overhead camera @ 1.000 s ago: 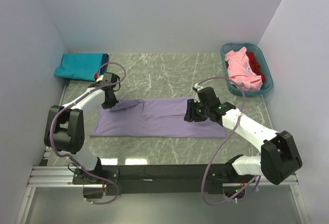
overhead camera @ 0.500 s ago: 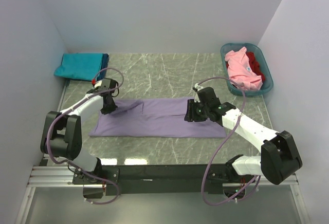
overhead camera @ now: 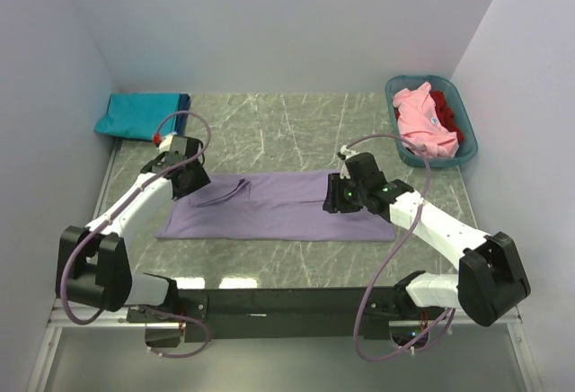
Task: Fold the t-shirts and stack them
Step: Fold the tshirt
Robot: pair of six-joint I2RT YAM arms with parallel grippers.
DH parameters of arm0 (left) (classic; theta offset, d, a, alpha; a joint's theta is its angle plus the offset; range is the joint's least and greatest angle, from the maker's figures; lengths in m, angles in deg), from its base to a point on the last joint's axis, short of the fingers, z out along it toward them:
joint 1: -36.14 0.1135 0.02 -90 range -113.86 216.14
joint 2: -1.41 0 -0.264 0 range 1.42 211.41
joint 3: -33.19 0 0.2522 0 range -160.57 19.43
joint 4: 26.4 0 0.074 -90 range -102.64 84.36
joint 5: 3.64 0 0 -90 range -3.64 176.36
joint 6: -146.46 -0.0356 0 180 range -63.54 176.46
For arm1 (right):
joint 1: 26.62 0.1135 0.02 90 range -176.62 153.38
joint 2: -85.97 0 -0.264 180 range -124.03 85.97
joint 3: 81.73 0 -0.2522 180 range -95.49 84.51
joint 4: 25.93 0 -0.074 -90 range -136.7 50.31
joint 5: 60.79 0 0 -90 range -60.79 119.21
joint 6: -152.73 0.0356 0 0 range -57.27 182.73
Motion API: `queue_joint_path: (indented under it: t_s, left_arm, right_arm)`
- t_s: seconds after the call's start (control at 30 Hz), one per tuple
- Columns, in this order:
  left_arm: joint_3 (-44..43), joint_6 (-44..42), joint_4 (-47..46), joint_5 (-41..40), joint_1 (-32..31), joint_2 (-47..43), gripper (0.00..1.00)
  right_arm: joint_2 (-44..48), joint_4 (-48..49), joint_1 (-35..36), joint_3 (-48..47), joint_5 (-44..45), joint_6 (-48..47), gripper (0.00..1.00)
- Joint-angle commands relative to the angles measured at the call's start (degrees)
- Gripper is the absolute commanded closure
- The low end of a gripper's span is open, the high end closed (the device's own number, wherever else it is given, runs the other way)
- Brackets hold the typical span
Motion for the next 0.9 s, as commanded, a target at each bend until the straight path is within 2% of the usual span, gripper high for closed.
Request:
queue_joint_path:
  t_s: [0.0,0.1,0.2,0.3,0.57,0.87]
  left_arm:
    - [-3.5,0.7,-2.0,3.0,-2.8,-0.5,0.37]
    - [-8.0,1.7,-3.0,4.7,-5.3,4.7,0.43]
    - [-12.9,2.2,-3.3,3.5,-7.6,11.7,0.55]
    - [-16.3,2.1,-4.3,4.1,-9.0,17.6,0.62]
    - [-23.5,1.2,-2.4,4.5,-13.3,27.5,0.63]
    - [-19.3,4.4,-0.6,4.0,-18.7,25.2,0.66]
  right_arm:
    - [1.7,0.4,0.5,-1.8,2.1,-0.9,0.52]
    - [1.4,0.2,0.5,-1.8,2.2,-1.1,0.52]
    - [1.6,-0.1,0.6,-2.3,2.3,-1.2,0.52]
    - [2.2,0.0,0.5,-2.0,2.4,-1.3,0.52]
    - [2.3,0.0,0.6,-1.6,2.5,-1.5,0.52]
    - [2.3,0.4,0.5,-1.1,2.6,-1.5,0.52]
